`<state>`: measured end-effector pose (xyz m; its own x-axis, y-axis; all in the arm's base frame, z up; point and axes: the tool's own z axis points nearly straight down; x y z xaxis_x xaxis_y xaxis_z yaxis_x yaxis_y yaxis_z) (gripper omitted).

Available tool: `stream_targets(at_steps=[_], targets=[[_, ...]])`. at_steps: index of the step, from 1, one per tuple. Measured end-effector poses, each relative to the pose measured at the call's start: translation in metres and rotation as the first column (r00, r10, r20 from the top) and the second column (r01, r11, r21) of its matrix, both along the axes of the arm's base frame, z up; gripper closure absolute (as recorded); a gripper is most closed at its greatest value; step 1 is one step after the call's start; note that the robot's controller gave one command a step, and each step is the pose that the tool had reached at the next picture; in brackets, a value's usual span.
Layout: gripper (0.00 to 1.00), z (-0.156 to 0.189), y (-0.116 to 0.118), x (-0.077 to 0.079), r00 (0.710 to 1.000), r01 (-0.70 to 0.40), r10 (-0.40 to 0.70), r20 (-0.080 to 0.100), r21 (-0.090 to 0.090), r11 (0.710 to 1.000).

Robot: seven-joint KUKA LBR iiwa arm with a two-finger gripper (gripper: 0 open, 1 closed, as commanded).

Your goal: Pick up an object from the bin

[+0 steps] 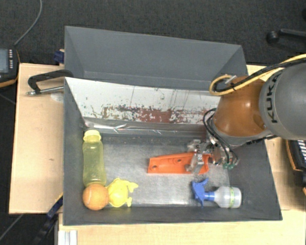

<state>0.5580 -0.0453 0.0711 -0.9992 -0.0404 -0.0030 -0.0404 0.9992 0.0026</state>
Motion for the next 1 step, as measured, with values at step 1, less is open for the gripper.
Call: stream_targets(at_steps=[1], targets=[[1.0, 0.0, 0.0, 0.0, 1.0, 0.0, 0.0, 0.0, 0.0, 1.0]])
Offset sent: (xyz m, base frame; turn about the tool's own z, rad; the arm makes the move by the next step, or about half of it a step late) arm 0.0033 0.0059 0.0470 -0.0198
